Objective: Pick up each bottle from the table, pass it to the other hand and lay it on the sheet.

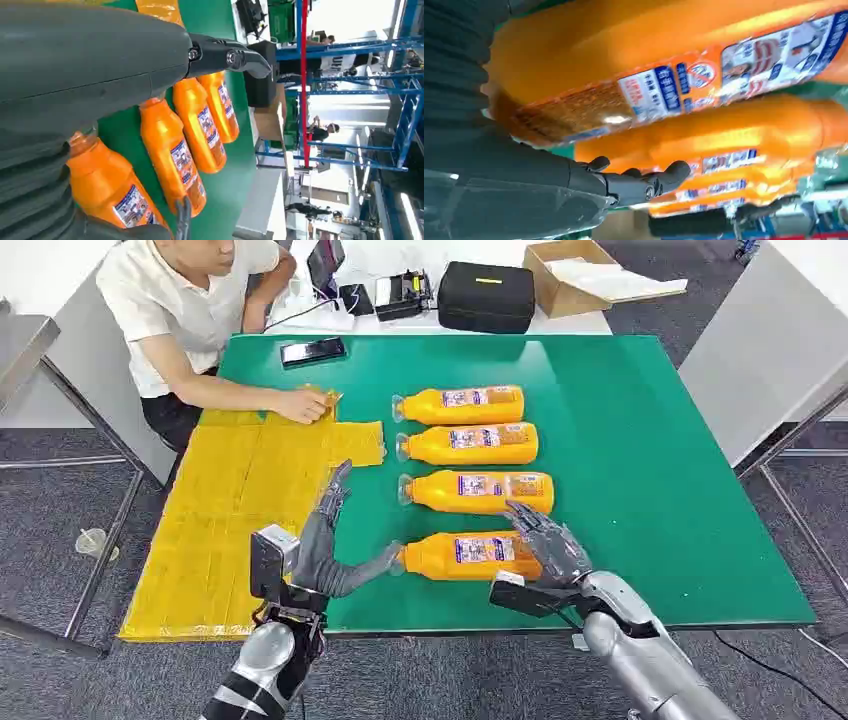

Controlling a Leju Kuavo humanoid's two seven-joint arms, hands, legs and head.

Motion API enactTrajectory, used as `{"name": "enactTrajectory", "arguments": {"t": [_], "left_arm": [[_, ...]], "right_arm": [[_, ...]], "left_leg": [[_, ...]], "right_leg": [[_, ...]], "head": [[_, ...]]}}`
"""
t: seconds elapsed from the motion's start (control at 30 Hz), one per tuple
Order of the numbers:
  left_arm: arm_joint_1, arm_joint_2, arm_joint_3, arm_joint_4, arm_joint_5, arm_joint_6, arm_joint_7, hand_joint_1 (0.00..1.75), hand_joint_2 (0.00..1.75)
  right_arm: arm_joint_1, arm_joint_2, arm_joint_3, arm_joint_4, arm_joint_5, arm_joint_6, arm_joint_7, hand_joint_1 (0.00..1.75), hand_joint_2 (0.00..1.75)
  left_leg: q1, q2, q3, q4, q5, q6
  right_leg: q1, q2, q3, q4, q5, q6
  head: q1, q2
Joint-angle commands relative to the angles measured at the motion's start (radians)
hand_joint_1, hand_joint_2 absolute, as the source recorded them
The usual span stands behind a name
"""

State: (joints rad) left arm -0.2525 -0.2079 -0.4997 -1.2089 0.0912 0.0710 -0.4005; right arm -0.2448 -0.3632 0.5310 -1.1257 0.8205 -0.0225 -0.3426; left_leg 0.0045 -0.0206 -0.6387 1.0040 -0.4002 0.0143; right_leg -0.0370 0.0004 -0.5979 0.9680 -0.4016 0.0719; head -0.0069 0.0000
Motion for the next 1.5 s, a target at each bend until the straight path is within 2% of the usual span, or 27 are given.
{"name": "enactTrajectory", "arguments": {"t": [0.03, 0.07, 0.2, 0.27, 0.47, 0.5, 0.57, 0.6, 0.63, 0.73, 0.77, 0.8, 0.83, 0.87, 0.9, 0.93, 1.03, 1.1, 1.2, 1.3, 1.5], "left_arm": [[-0.054, 0.002, -0.037, 0.075, 0.021, -0.004, -0.003, 0.0, 1.75], [-0.054, 0.002, -0.041, 0.076, 0.027, -0.004, -0.005, 0.0, 1.75], [-0.053, 0.004, -0.05, 0.078, 0.037, -0.004, -0.009, 0.0, 1.75], [-0.056, 0.005, -0.051, 0.077, 0.04, -0.004, -0.013, 0.0, 1.75], [-0.059, 0.005, -0.053, 0.078, 0.045, -0.001, -0.018, 0.0, 1.75], [-0.061, 0.006, -0.054, 0.08, 0.046, -0.001, -0.019, 0.0, 1.75], [-0.064, 0.007, -0.057, 0.082, 0.047, -0.002, -0.019, 0.0, 1.75], [-0.066, 0.006, -0.058, 0.084, 0.048, -0.002, -0.019, 0.0, 1.75], [-0.068, 0.006, -0.06, 0.085, 0.048, -0.002, -0.019, 0.0, 1.75], [-0.07, 0.005, -0.061, 0.086, 0.048, -0.002, -0.019, 0.0, 1.75], [-0.07, 0.005, -0.061, 0.086, 0.048, -0.002, -0.019, 0.0, 1.75], [-0.07, 0.005, -0.061, 0.086, 0.048, -0.002, -0.019, 0.0, 1.75], [-0.071, 0.005, -0.061, 0.086, 0.048, -0.002, -0.019, 0.0, 1.75], [-0.071, 0.005, -0.061, 0.085, 0.05, 0.0, -0.021, 0.0, 1.75], [-0.072, 0.005, -0.062, 0.085, 0.051, 0.0, -0.021, 0.0, 1.75], [-0.074, 0.004, -0.062, 0.084, 0.052, 0.001, -0.022, 0.0, 1.75], [-0.069, 0.002, -0.056, 0.074, 0.053, 0.009, -0.024, 0.0, 1.75], [-0.065, 0.002, -0.054, 0.067, 0.051, 0.012, -0.025, 0.0, 1.75], [-0.064, 0.002, -0.054, 0.066, 0.051, 0.012, -0.025, 0.0, 1.75], [-0.06, 0.002, -0.051, 0.064, 0.05, 0.019, -0.026, 0.0, 1.75], [-0.025, -0.001, -0.015, 0.033, 0.042, 0.089, -0.036, 0.0, 1.75]], "right_arm": [[-0.177, -0.056, 0.184, 0.131, -0.049, 0.153, 0.023, 0.0, 1.75], [-0.191, -0.067, 0.202, 0.138, -0.067, 0.17, 0.023, 0.0, 1.75], [-0.195, -0.11, 0.254, 0.132, -0.106, 0.202, 0.03, 0.0, 1.75], [-0.199, -0.141, 0.286, 0.119, -0.127, 0.219, 0.037, 0.0, 1.75], [-0.192, -0.182, 0.32, 0.076, -0.187, 0.242, 0.045, 0.0, 1.75], [-0.194, -0.19, 0.33, 0.07, -0.196, 0.251, 0.053, 0.0, 1.75], [-0.207, -0.209, 0.348, 0.066, -0.221, 0.28, 0.061, 0.0, 1.75], [-0.214, -0.219, 0.357, 0.062, -0.226, 0.291, 0.058, 0.65, 1.75], [-0.221, -0.23, 0.365, 0.058, -0.236, 0.305, 0.059, 1.66, 1.75], [-0.225, -0.239, 0.368, 0.056, -0.238, 0.309, 0.057, 1.66, 1.75], [-0.225, -0.239, 0.368, 0.056, -0.238, 0.309, 0.057, 1.66, 1.75], [-0.225, -0.239, 0.368, 0.056, -0.238, 0.309, 0.057, 1.75, 1.75], [-0.226, -0.238, 0.371, 0.052, -0.238, 0.308, 0.057, 1.75, 1.75], [-0.217, -0.231, 0.368, 0.051, -0.25, 0.296, 0.052, 1.75, 1.75], [-0.209, -0.226, 0.364, 0.046, -0.256, 0.282, 0.045, 1.75, 1.75], [-0.195, -0.216, 0.352, 0.044, -0.258, 0.253, 0.033, 1.75, 1.75], [-0.099, -0.114, 0.247, 0.05, -0.253, 0.125, -0.016, 1.75, 1.75], [-0.06, -0.062, 0.195, 0.053, -0.253, 0.105, -0.023, 1.75, 1.75], [-0.057, -0.058, 0.197, 0.053, -0.25, 0.103, -0.023, 1.75, 1.75], [-0.025, -0.014, 0.132, 0.052, -0.281, 0.106, -0.048, 1.75, 1.75], [0.073, 0.128, -0.013, 0.013, -0.309, 0.059, -0.104, 1.75, 1.75]], "left_leg": [[0.002, 0.007, 0.008, 0.004, -0.006, -0.001], [0.0, 0.003, 0.002, 0.0, -0.001, 0.0], [0.002, 0.004, 0.007, 0.002, -0.004, -0.001], [0.0, 0.001, 0.002, 0.0, 0.0, 0.0], [0.0, 0.001, 0.002, 0.0, -0.001, 0.0], [0.002, 0.003, 0.008, 0.002, -0.004, -0.001], [0.0, 0.001, 0.002, 0.0, 0.0, 0.0], [0.001, 0.001, 0.004, 0.001, -0.002, 0.0], [0.0, 0.001, 0.003, 0.001, -0.001, 0.0], [0.001, 0.002, 0.005, 0.002, -0.003, 0.0], [0.0, 0.001, 0.002, 0.0, -0.001, 0.0], [0.001, 0.002, 0.004, 0.001, -0.002, 0.0], [0.001, 0.002, 0.003, 0.001, -0.001, 0.0], [0.0, 0.001, 0.002, 0.0, -0.001, 0.0], [0.002, 0.003, 0.007, 0.003, -0.004, -0.001], [0.001, 0.002, 0.004, 0.001, -0.002, 0.0], [0.001, 0.001, 0.004, 0.0, -0.001, 0.0], [0.002, 0.002, 0.005, 0.0, -0.002, -0.001], [0.002, 0.003, 0.006, 0.0, -0.003, -0.001], [0.002, 0.002, 0.005, 0.0, -0.002, -0.001], [0.003, 0.004, 0.005, 0.0, -0.003, -0.001]], "right_leg": [[0.003, 0.004, 0.008, 0.001, -0.003, -0.007], [0.001, 0.002, 0.002, 0.0, 0.0, -0.003], [0.003, 0.001, 0.008, -0.001, -0.002, -0.006], [0.0, 0.0, 0.002, -0.001, 0.0, -0.002], [0.001, 0.0, 0.003, -0.001, 0.0, -0.002], [0.003, 0.0, 0.008, 0.0, -0.003, -0.006], [0.0, 0.0, 0.002, 0.0, 0.0, -0.002], [0.001, 0.0, 0.004, 0.0, -0.001, -0.003], [0.001, 0.0, 0.003, 0.0, 0.0, -0.002], [0.002, 0.0, 0.005, 0.0, -0.002, -0.004], [0.001, 0.0, 0.002, 0.0, 0.0, -0.002], [0.001, 0.0, 0.004, 0.0, -0.001, -0.003], [0.001, 0.0, 0.003, 0.0, 0.0, -0.003], [0.001, 0.0, 0.003, -0.001, 0.0, -0.002], [0.003, 0.001, 0.008, 0.0, -0.003, -0.006], [0.001, 0.001, 0.004, -0.001, 0.0, -0.003], [0.002, 0.0, 0.004, -0.001, 0.0, -0.003], [0.003, 0.0, 0.005, -0.002, 0.0, -0.003], [0.004, 0.001, 0.007, -0.002, -0.001, -0.004], [0.003, 0.001, 0.005, -0.001, -0.001, -0.004], [0.003, 0.002, 0.005, -0.001, -0.001, -0.004]], "head": [[0.0, 0.0], [0.0, 0.0], [0.0, 0.0], [0.0, 0.0], [0.0, 0.0], [0.0, 0.0], [0.0, 0.0], [0.0, 0.0], [0.0, 0.0], [0.0, 0.0], [0.0, 0.0], [0.0, 0.0], [0.0, 0.0], [0.0, 0.0], [0.0, 0.0], [0.0, 0.0], [0.0, 0.0], [0.0, 0.0], [0.0, 0.0], [0.0, 0.0], [0.0, 0.0]]}}
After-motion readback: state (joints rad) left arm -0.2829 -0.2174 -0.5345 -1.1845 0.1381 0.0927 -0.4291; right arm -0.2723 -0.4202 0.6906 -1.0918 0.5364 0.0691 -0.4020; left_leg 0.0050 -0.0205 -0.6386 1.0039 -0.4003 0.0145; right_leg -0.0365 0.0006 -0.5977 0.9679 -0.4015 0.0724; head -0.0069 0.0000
